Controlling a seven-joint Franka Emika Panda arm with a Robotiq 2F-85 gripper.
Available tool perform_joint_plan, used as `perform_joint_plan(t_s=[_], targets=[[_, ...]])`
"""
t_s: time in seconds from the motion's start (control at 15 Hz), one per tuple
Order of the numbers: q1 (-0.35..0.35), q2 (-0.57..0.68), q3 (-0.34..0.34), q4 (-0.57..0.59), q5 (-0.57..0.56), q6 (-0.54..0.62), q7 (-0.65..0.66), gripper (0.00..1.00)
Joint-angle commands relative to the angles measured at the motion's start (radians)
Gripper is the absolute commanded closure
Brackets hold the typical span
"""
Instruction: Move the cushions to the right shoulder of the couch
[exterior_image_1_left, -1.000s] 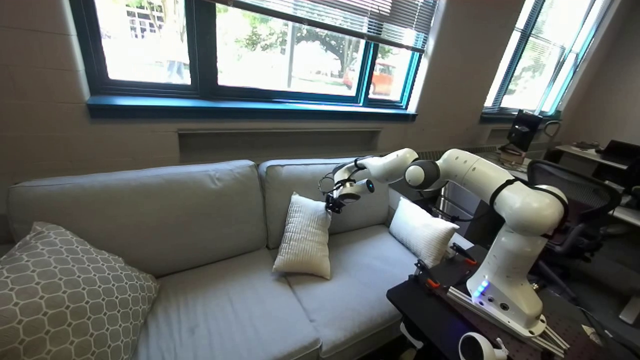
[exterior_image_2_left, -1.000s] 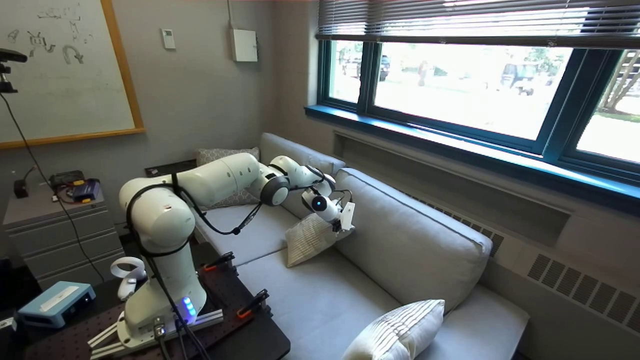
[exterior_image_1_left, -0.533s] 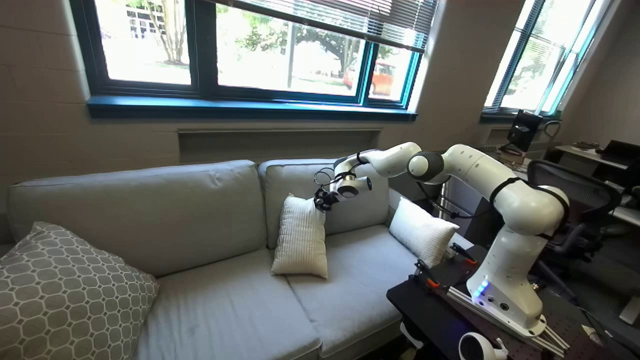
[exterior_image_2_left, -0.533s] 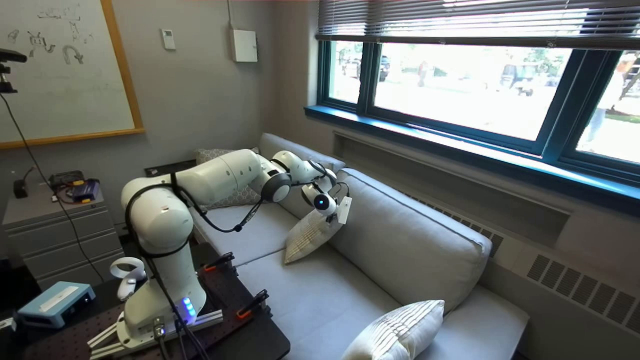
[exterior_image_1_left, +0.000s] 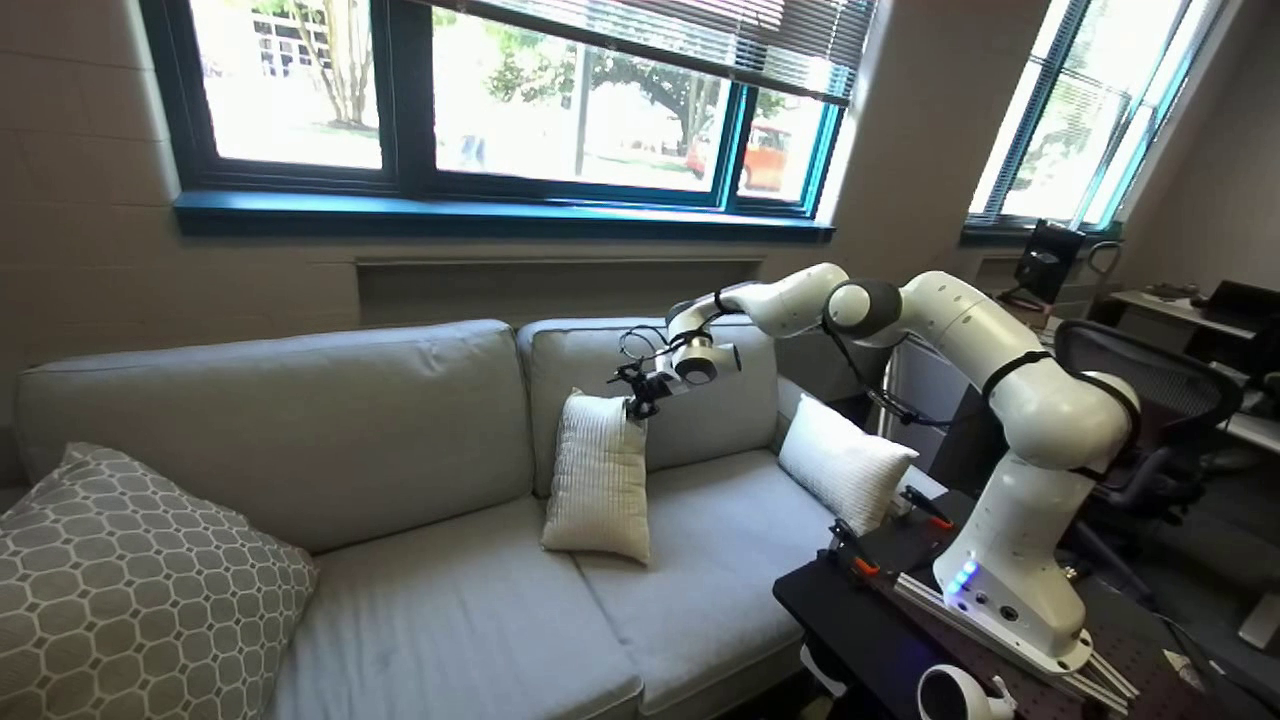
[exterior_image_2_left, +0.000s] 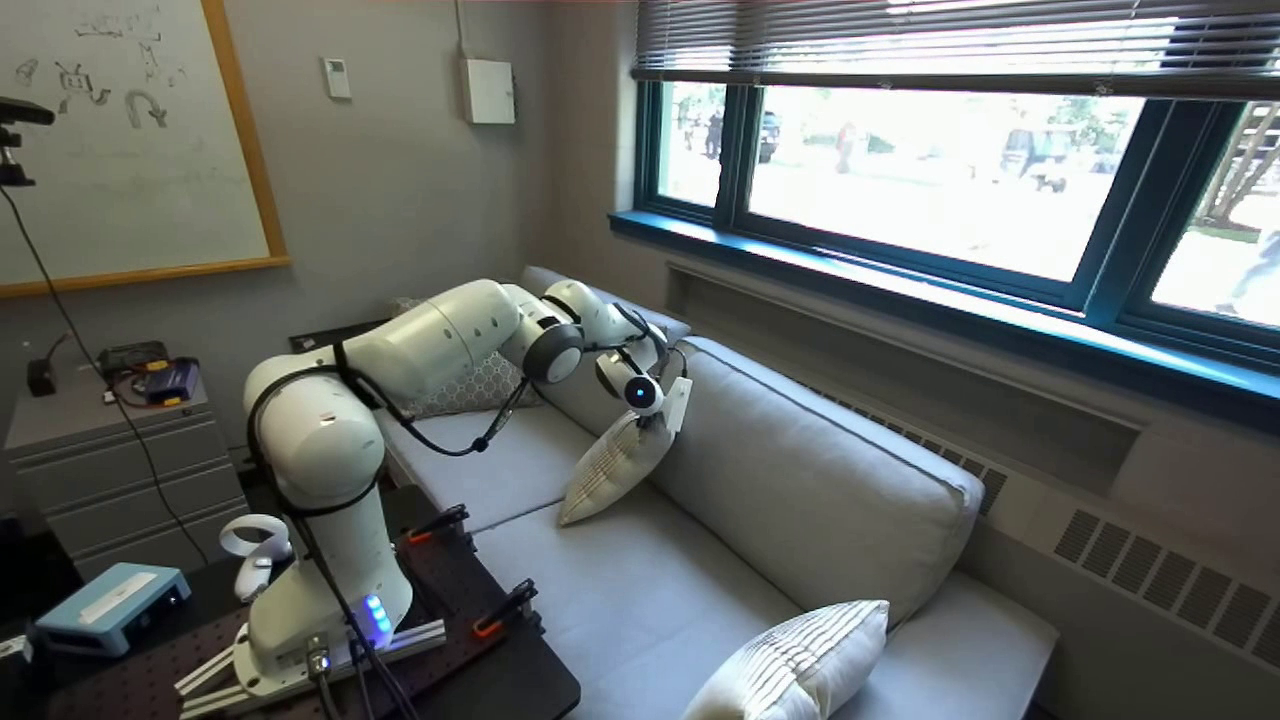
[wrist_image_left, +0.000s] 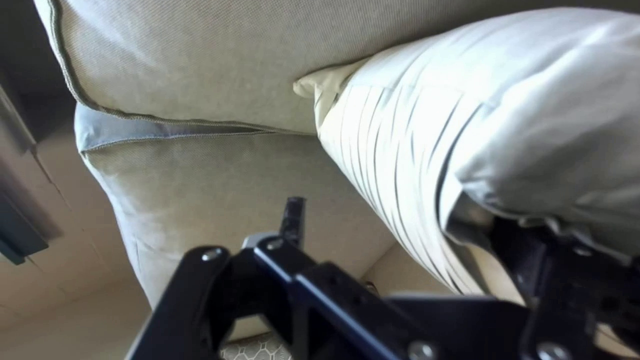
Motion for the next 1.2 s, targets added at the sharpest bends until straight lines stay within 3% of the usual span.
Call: perform_joint_plan(t_s=[0.0, 0.53, 0.87, 0.93, 1.13], targets=[[0.0, -0.066, -0.031, -0.088, 0.01, -0.053, 0.006, 0.0], [0.014, -0.064, -0.1, -0.108, -0.015, -0.074, 0.049, 0.0], [0.052, -0.027, -0.187, -0.103, -0.077, 0.084, 0.129, 0.0], [0.029, -0.035, -0.17, -0.139, -0.016, 0.102, 0.062, 0.0], [0.019, 0.007, -0.175, -0.124, -0.016, 0.118, 0.067, 0.0]])
